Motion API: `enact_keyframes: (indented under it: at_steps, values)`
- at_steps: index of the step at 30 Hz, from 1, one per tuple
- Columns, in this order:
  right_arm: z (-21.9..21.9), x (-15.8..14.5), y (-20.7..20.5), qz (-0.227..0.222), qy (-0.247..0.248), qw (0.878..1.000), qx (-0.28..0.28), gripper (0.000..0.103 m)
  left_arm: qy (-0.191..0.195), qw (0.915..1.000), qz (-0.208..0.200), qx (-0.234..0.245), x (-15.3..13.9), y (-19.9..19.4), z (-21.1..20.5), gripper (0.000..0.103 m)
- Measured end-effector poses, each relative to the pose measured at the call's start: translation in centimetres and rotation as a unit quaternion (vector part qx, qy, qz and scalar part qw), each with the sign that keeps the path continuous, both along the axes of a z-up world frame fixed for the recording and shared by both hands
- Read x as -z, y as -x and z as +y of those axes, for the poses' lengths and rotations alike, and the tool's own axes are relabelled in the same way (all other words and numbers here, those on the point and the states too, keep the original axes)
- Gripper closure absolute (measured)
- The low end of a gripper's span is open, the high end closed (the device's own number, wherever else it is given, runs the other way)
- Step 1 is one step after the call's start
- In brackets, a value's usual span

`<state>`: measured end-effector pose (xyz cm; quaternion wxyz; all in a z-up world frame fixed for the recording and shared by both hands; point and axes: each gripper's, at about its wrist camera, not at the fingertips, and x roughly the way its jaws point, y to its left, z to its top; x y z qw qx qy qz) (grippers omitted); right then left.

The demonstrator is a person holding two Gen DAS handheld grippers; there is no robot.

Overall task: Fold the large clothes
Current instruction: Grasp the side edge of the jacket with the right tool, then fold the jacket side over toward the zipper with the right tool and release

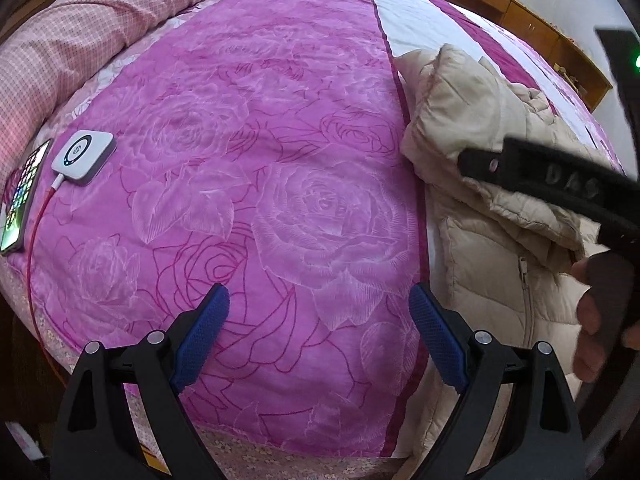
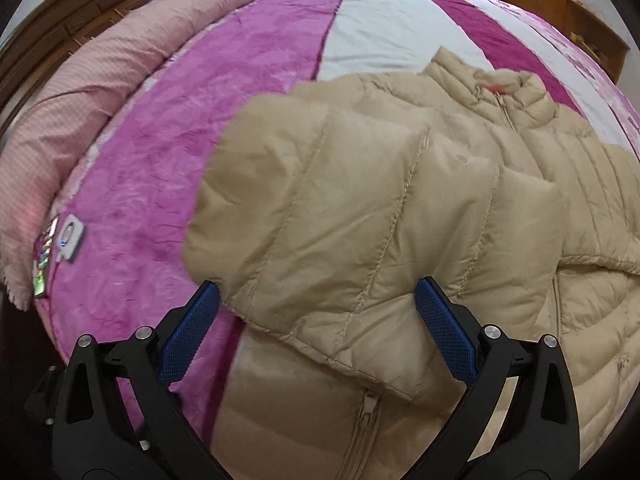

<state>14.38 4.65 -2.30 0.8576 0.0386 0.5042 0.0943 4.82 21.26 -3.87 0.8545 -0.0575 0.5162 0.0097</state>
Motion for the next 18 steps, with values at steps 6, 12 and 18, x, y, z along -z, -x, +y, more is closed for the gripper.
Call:
enact_keyframes:
  at_steps: [6,12,18]
  values:
    - [-2.4,-0.4,0.8,0.011,-0.040,0.999,0.000,0.084,0.000,1.0000,-0.006,0.003,-0.4,-0.1,-0.1,0.015]
    - [-5.5,-4.9,2.6,-0.025,-0.073,0.997,-0.012,0.095,-0.003,0.9997,-0.018,0.016,-1.3,-0.3,-1.2,0.015]
    - [-10.8,-10.2,3.8,-0.086,-0.071,0.994,0.001,0.095,-0.006,0.9989,-0.029,0.036,-2.4,-1.1,-3.3,0.015]
